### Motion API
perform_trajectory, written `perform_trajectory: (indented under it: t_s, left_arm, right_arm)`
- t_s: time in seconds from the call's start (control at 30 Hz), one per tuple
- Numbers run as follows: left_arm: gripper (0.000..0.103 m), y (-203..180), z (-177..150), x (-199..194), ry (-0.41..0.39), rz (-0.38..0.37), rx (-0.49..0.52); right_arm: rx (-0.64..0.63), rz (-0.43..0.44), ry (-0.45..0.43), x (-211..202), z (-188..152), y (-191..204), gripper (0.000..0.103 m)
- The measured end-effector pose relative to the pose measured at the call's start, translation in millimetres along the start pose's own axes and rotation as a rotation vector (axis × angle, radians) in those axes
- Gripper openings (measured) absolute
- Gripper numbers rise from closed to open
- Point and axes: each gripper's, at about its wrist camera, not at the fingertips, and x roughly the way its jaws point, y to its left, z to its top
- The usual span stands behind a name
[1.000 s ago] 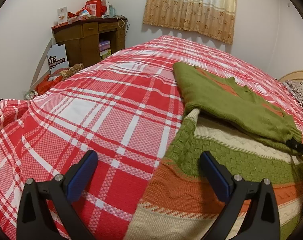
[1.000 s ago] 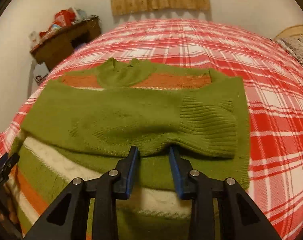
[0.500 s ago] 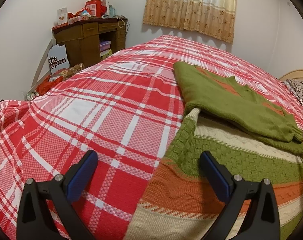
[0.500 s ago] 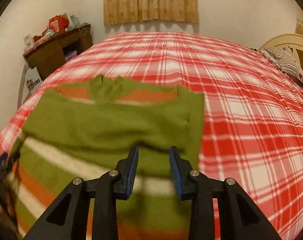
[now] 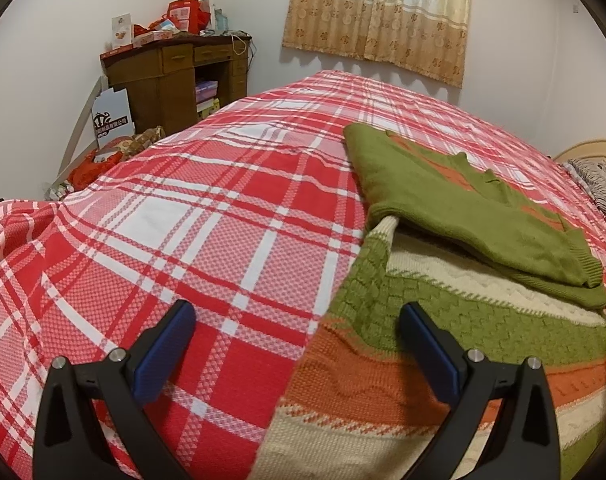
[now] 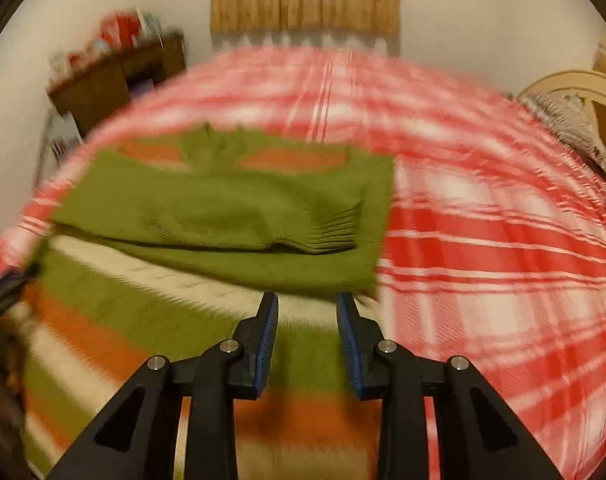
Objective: Fold small clothes
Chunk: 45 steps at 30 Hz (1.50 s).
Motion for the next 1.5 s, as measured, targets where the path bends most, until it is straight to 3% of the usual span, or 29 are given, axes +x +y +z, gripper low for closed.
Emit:
perform_trajectory:
  t_s: [0.07,0.13,0.17,0.27,0.37,0.5,0.63,0.7,0.77,0.83,0.97,1.07,1.1,1.13,1.2,1.23,1.33,1.4,1.43,1.5]
  left_arm:
    - [0.103,-2,0,1,0.011,0.002,0.017]
    - [0.103,-3,0,0,0.028,0.003,0.045]
    - [0.103,-5,-1,-1,0.045,-0.001,0.077]
    - [0.103,-4,-14,-19,0.069,-0.059,0.163]
    - [0.103,9,-38,-49,0.100,-0.128,0.209]
    - [0.103,28,-68,-100,0.080,-0.176,0.292]
    - [0.103,44,-85,-134,0.093,-0.256,0.297]
    - [0.099,50,-91,-137,0.113,-0.262,0.286]
    - [0.084,51,-100,-136,0.136,-0.251,0.296]
    - [0.081,53,-111,-133,0.174,-0.247,0.303]
    - [0.076,60,-136,-130,0.282,-0.316,0.268]
    - [0.076,51,-153,-141,0.261,-0.310,0.341]
    - [0.076,48,-155,-141,0.263,-0.312,0.355]
    - [0.074,46,-154,-141,0.263,-0.316,0.359]
    - [0.061,44,-150,-140,0.269,-0.347,0.335]
    - [0.053,45,-147,-139,0.276,-0.364,0.317]
    - [0.046,49,-143,-136,0.285,-0.388,0.267]
    - [0.027,53,-142,-135,0.277,-0.372,0.254]
    - [0.012,54,-140,-136,0.276,-0.367,0.257]
    - [0.011,54,-138,-136,0.299,-0.417,0.237]
  right_arm:
    - [0.026,0.020,-0.069,-43,-12,-11,0.036]
    - [0.042,0.045,-0.121,-94,-31,-21,0.057]
    - [0.043,0.051,-0.130,-106,-38,-24,0.061]
    - [0.031,0.058,-0.164,-154,-73,-28,0.062]
    - [0.013,0.078,-0.132,-180,-112,-29,0.062]
    - [0.064,0.139,-0.030,-175,-162,-32,0.062]
    - [0.114,0.179,0.036,-149,-195,-26,0.062]
    - [0.137,0.198,0.040,-137,-200,-22,0.062]
    - [0.148,0.211,0.051,-131,-204,-19,0.062]
    - [0.142,0.207,0.082,-123,-208,-15,0.062]
    - [0.134,0.204,0.124,-115,-220,-9,0.062]
    - [0.098,0.185,0.132,-113,-223,0,0.062]
    - [0.085,0.183,0.135,-113,-223,3,0.055]
    - [0.074,0.185,0.146,-113,-223,6,0.036]
    - [0.057,0.171,0.175,-109,-224,10,0.015]
    - [0.058,0.171,0.194,-107,-225,12,0.015]
    - [0.083,0.180,0.192,-106,-228,8,0.015]
    - [0.124,0.205,0.200,-102,-229,2,0.015]
    - [0.128,0.210,0.201,-103,-228,1,0.015]
    - [0.118,0.224,0.205,-106,-225,3,0.010]
